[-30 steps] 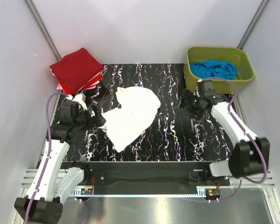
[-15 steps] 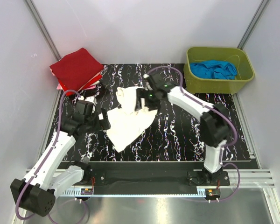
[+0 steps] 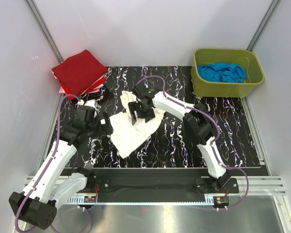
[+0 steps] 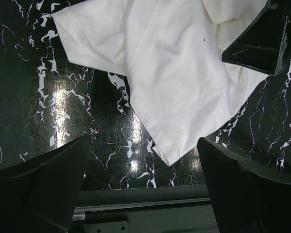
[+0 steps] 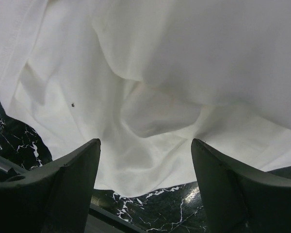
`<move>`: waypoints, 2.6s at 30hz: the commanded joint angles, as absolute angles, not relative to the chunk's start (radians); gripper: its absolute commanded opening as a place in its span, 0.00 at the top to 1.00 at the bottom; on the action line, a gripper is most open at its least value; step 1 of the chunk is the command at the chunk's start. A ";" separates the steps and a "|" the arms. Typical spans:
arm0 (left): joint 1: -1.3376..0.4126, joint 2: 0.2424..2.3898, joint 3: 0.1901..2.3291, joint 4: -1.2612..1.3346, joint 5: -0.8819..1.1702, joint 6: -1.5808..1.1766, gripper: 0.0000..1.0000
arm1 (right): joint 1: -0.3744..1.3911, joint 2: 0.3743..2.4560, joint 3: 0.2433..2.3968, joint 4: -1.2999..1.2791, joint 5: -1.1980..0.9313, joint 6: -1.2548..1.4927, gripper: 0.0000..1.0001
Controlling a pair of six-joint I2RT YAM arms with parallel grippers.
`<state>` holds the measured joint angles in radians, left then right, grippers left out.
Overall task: Fold and stack the t-shirts
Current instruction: Flatten the tshirt out
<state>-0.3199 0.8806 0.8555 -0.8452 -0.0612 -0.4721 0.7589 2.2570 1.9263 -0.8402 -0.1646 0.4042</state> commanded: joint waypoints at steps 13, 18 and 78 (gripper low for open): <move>-0.322 0.845 0.865 -0.822 -0.080 -0.476 0.01 | 0.759 2.378 2.169 -0.928 -0.052 0.368 0.36; -0.322 0.845 0.865 -0.822 -0.078 -0.476 0.01 | 0.759 2.396 2.188 -0.953 -0.029 0.359 0.81; -0.862 1.166 0.765 -0.671 -0.199 -0.859 1.00 | 0.209 1.375 1.354 -0.860 -0.229 0.382 1.00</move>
<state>-0.8581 1.2297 0.6159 -0.5674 -0.1940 -0.8841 0.2268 1.4422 1.3300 -0.8371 -0.2295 0.4099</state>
